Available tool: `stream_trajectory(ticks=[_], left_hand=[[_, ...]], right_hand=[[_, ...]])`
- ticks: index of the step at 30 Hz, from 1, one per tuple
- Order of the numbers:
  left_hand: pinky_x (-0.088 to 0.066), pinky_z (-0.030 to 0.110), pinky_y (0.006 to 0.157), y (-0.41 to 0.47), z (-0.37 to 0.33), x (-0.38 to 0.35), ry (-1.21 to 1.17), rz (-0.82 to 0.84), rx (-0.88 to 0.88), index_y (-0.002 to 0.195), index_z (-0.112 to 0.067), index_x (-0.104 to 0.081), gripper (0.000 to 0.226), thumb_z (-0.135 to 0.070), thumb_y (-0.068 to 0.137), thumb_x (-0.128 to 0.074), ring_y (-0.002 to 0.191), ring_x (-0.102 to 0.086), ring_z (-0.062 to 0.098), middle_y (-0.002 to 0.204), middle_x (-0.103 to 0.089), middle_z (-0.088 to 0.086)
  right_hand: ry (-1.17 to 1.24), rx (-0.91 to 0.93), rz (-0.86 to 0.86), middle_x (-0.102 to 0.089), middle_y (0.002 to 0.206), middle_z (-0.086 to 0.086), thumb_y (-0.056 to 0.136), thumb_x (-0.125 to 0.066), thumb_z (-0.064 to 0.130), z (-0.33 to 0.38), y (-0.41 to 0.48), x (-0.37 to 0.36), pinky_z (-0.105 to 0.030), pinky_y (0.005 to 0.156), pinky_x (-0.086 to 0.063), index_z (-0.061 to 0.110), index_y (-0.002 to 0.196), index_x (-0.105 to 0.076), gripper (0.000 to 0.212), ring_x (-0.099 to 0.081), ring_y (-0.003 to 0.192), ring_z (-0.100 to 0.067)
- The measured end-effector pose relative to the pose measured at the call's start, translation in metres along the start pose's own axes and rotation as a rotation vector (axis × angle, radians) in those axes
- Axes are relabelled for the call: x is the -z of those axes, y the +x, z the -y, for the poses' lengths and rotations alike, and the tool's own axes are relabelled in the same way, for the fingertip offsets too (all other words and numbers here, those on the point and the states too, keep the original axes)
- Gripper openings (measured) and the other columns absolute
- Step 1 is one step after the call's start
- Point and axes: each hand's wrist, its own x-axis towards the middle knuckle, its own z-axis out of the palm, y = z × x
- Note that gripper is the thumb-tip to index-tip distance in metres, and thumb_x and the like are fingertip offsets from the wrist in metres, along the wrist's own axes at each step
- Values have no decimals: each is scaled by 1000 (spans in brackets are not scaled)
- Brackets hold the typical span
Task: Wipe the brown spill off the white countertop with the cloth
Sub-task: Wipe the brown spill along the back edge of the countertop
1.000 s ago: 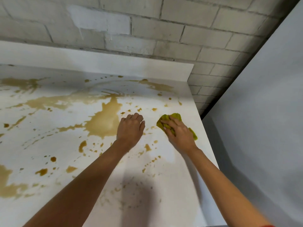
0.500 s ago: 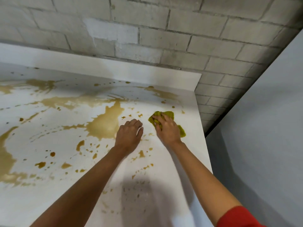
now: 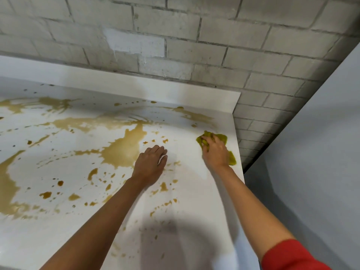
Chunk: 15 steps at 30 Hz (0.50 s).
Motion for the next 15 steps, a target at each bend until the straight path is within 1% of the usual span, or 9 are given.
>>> stream_trajectory(ticks=[3,5,7,8,10,11,13,15], left_hand=[[-40,34,80,-1,-6,-5,-4,-12,11,114,-16,-56,27,-28,97,-39,99,-52,21,108,-57,-2],[-41,35,81,0,-6,-5,-13,-29,23,113,-16,-57,26,-28,97,-40,99,-53,22,108,-58,-1],[-41,35,81,3,-3,-2,-17,-50,29,110,-16,-59,25,-28,96,-41,98,-53,21,108,-59,-2],[-41,35,81,4,-1,0,-18,-59,32,109,-17,-60,25,-28,96,-41,98,-53,21,108,-59,-3],[-40,34,81,4,-1,-1,-25,-54,33,109,-18,-60,25,-28,96,-41,98,-53,20,108,-59,-4],[-40,34,80,3,-2,-3,-23,-52,30,109,-18,-59,25,-28,96,-41,98,-53,20,108,-59,-4],[-37,32,79,0,-1,-5,-8,-46,22,112,-18,-58,26,-29,96,-40,100,-52,20,109,-58,-4],[-38,32,80,0,1,-6,3,-36,17,116,-18,-57,28,-30,97,-40,103,-52,20,112,-57,-4]], right_hand=[[29,138,83,-42,143,-6,94,-46,25,19,-10,-8,-40,96,-42,25,129,-52,35,-43,125,-29],[66,235,143,-40,146,-4,95,-45,29,19,-28,-7,-40,100,-42,28,129,-51,35,-40,130,-25],[117,300,187,-39,147,-1,95,-46,32,9,-44,0,-39,105,-38,31,129,-51,34,-37,134,-21],[139,307,181,-39,147,-1,95,-47,31,0,-48,4,-37,107,-34,32,128,-52,34,-35,135,-19],[136,241,124,-40,146,0,94,-49,29,-23,-51,13,-34,109,-29,32,127,-53,34,-33,136,-19],[121,183,87,-41,145,-1,93,-51,27,-32,-48,15,-34,108,-28,31,127,-53,34,-32,135,-20],[87,64,15,-43,142,-7,92,-51,22,-42,-31,15,-35,107,-30,25,127,-54,35,-35,132,-25],[54,-34,-27,-46,137,-13,92,-49,17,-35,-5,11,-39,104,-35,18,126,-55,34,-40,125,-31]])
